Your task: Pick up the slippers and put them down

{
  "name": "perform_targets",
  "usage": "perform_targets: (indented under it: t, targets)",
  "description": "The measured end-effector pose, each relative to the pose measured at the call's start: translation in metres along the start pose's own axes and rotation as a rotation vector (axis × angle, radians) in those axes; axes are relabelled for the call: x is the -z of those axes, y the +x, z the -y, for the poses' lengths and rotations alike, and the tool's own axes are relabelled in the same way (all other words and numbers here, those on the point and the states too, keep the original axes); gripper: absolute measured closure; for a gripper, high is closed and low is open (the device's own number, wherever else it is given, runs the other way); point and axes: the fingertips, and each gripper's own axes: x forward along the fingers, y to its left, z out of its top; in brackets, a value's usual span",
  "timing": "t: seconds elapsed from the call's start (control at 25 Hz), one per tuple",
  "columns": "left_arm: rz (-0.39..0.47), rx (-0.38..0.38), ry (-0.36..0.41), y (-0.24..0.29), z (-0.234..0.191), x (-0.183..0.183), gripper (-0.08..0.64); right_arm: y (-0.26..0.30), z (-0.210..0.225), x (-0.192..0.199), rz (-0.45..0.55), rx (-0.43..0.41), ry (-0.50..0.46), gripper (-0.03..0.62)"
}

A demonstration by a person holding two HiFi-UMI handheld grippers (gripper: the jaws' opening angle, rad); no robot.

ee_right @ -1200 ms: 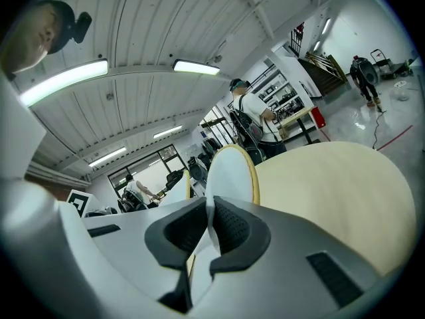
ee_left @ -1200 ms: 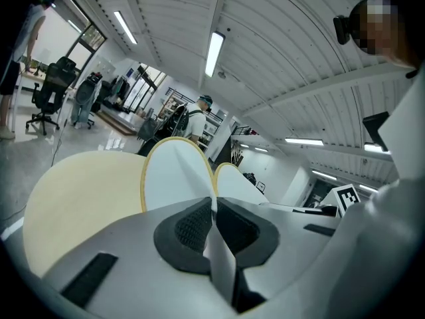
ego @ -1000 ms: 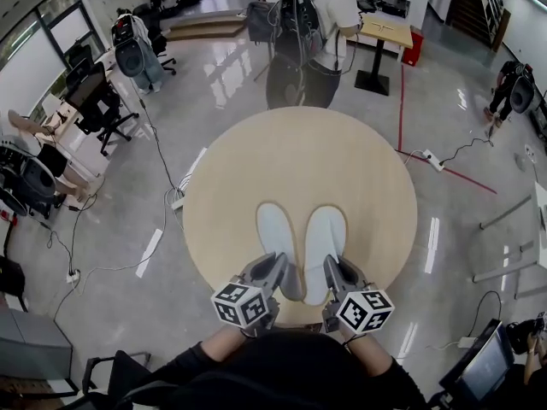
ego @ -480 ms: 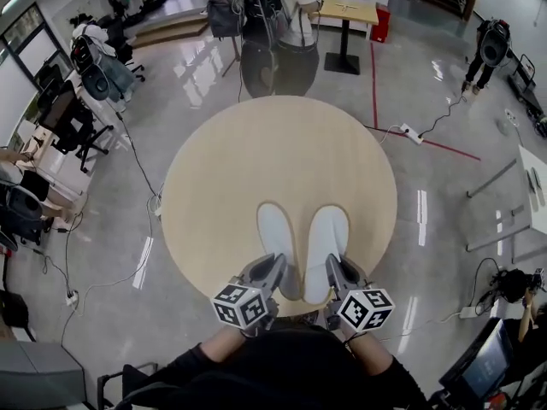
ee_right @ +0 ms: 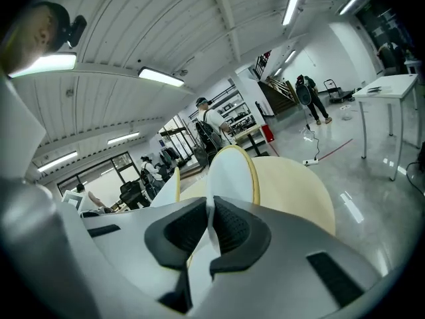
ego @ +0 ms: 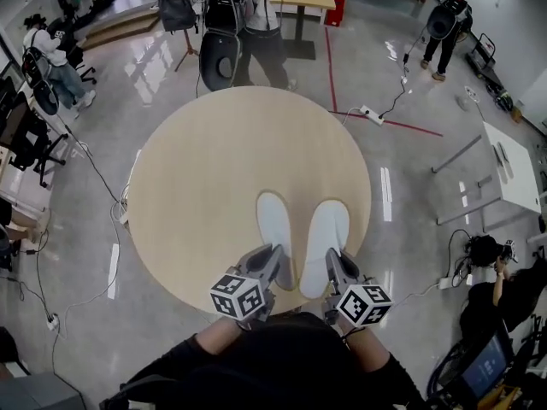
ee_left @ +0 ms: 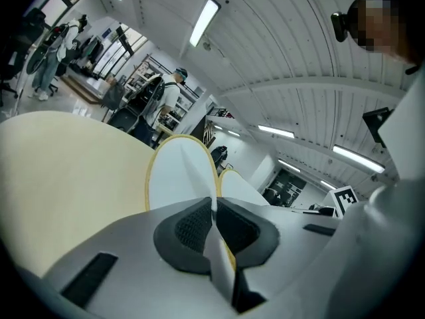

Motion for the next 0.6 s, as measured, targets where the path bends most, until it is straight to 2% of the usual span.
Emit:
perform_targets:
  t: [0.24, 0.48, 0.6]
  targets:
    - [-0.045, 0.006, -0.01, 0.016, 0.008, 0.014, 0.525, -0.002, 0.021, -0.006, 0.001, 0.029, 0.028, 0.561]
    - [-0.012, -0.066, 0.017, 0.041, 0.02, 0.015, 0.525, -0.005, 0.05, -0.015, -0.005, -0.05, 0.013, 0.561]
    - [0.011, -0.119, 0.025, 0.063, 0.043, 0.02, 0.525, -0.016, 0.081, -0.029, -0.016, -0.096, 0.017, 0.561]
